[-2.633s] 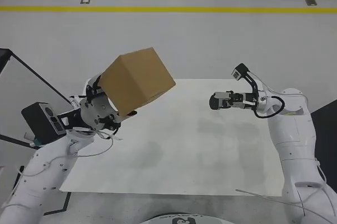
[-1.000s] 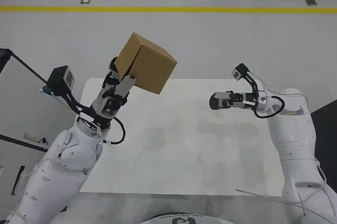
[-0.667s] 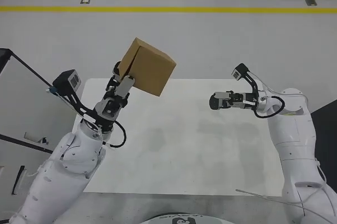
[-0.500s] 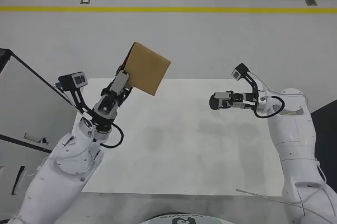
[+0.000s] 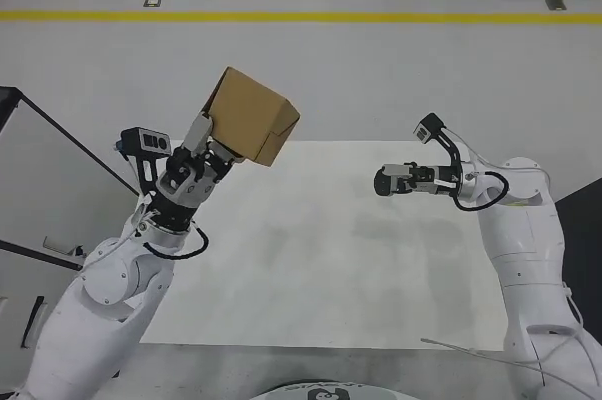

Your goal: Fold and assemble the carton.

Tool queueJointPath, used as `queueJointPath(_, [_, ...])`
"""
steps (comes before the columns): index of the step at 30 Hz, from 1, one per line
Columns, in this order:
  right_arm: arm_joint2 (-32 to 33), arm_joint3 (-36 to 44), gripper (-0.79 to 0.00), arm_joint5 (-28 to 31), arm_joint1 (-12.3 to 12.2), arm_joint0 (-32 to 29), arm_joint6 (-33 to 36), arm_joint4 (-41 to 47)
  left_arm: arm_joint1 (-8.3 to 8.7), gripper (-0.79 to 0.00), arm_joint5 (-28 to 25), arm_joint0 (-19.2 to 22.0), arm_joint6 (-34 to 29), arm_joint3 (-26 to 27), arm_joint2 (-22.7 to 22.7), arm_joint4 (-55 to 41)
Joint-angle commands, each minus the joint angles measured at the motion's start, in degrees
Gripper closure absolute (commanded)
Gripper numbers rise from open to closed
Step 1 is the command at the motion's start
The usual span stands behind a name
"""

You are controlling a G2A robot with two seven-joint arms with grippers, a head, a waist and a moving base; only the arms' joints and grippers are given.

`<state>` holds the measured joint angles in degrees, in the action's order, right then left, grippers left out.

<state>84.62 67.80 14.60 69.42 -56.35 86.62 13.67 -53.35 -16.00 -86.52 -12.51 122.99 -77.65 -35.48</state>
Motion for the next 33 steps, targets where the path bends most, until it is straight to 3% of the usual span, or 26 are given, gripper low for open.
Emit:
queueJointPath(1, [0.0, 0.0, -0.785, 0.0, 0.0, 0.0, 0.0, 0.0, -0.08, 0.000, 0.8, -0.2, 0.1, 0.1, 0.0, 0.0])
queueJointPath(7, [0.0, 0.0, -0.785, 0.0, 0.0, 0.0, 0.0, 0.0, -0.81, 0.000, 4.1, -1.5, -0.8, 2.2, -0.1, -13.8])
queueJointPath(13, [0.0, 0.0, -0.785, 0.0, 0.0, 0.0, 0.0, 0.0, -1.10, 0.000, 10.3, -1.4, 1.6, 4.7, 0.0, -9.9])
queueJointPath(16, [0.0, 0.0, -0.785, 0.0, 0.0, 0.0, 0.0, 0.0, -1.48, 0.000, 14.4, -1.1, 6.3, 6.4, 1.1, -9.2])
queueJointPath(27, [0.0, 0.0, -0.785, 0.0, 0.0, 0.0, 0.0, 0.0, -1.75, 0.000, 14.9, -0.9, 8.2, 6.9, 1.5, -9.7])
queueJointPath(33, [0.0, 0.0, -0.785, 0.0, 0.0, 0.0, 0.0, 0.0, -2.57, 0.000, 20.3, 0.2, 17.0, 10.8, 2.8, -8.5])
